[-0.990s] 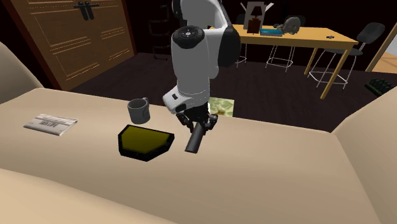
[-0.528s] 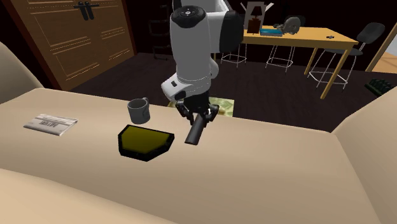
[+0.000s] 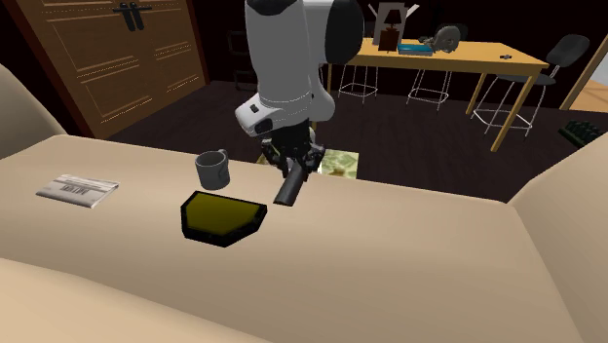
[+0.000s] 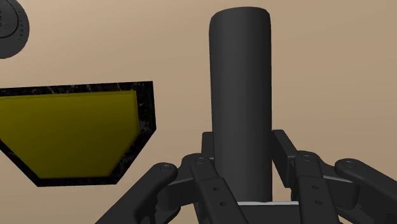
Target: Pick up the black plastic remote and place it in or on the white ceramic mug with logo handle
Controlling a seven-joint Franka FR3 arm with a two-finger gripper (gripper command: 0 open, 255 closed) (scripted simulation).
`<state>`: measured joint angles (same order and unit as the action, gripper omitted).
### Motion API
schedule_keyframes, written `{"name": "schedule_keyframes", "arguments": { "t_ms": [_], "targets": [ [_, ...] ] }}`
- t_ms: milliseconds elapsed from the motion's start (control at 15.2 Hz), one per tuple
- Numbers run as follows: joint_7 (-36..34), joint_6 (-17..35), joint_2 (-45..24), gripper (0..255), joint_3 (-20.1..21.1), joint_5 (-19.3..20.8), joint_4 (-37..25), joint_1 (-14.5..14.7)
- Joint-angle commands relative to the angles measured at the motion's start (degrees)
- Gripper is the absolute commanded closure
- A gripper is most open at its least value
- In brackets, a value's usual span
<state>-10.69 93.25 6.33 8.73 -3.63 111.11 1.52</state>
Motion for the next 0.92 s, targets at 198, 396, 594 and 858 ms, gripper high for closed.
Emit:
{"name": "schedule_keyframes", "arguments": {
  "t_ms": [198,396,594,858],
  "targets": [
    [6.12,0.64,6.88,255,-3.52,1.00,7.76,-2.59],
    [9.79,0.73,10.43,255,-5.87,2.16,11.49,-4.15],
    [13.48,0.74,13.56,255,-8.36,3.68,14.66,-5.79],
    [18.47,0.69,17.03,255,-11.87,6.17,18.00,-8.12]
  ]
}}
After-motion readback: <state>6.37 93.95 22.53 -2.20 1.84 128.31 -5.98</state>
